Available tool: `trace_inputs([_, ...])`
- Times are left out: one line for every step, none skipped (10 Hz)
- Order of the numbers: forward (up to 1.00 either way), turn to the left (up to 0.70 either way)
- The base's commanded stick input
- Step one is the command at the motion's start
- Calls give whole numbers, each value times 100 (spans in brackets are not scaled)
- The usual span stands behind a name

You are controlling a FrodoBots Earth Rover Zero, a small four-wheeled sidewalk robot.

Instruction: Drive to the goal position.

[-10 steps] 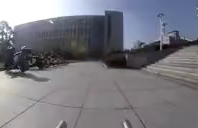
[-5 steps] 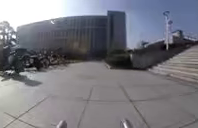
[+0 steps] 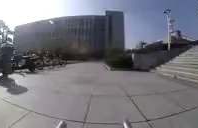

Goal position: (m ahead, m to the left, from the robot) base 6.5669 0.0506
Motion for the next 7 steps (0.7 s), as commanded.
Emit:
trace_inputs([100, 12])
trace_inputs([100, 10])
trace_inputs([100, 8])
trace_inputs([100, 5])
trace_inputs([100, 5])
trace_inputs([100, 7])
trace_inputs([100, 5])
